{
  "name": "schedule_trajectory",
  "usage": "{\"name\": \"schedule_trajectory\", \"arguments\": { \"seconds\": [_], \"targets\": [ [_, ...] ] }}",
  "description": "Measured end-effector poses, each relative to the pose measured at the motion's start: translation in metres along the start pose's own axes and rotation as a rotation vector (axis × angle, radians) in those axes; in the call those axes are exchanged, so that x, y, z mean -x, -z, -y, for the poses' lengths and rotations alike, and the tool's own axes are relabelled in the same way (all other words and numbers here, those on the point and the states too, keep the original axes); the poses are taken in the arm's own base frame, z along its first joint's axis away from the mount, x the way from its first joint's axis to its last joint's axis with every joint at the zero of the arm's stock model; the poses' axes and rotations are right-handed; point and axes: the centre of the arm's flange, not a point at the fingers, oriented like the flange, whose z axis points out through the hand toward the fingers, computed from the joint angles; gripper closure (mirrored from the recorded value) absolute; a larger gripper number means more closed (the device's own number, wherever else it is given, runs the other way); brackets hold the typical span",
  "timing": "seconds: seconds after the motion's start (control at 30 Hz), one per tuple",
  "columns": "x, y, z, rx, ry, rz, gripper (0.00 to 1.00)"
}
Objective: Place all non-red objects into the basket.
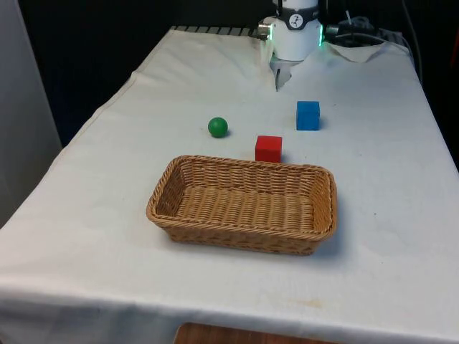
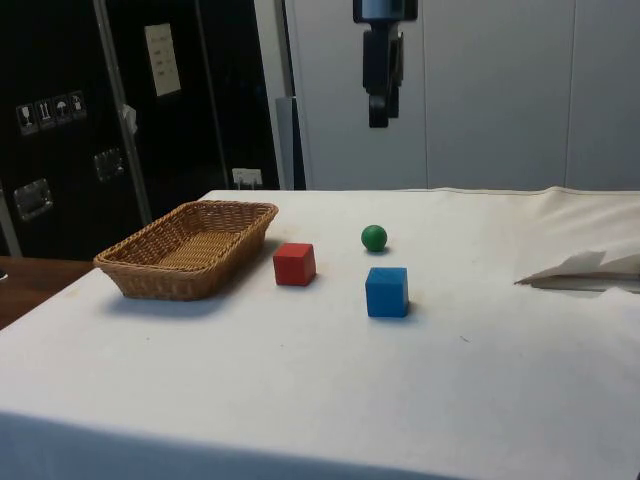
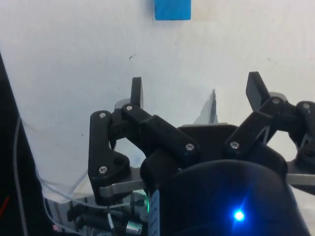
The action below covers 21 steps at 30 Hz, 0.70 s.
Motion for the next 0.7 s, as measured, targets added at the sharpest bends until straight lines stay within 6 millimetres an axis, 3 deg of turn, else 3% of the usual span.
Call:
{"name": "schedule_trajectory", "arguments": {
  "seconds": [0.43, 0.7],
  "targets": [
    [0.006, -0.033, -0.002, 0.016, 0.002, -0.003, 0.00],
    [0.007, -0.066, -0.005, 0.028, -0.054, 0.003, 0.00]
  ]
}}
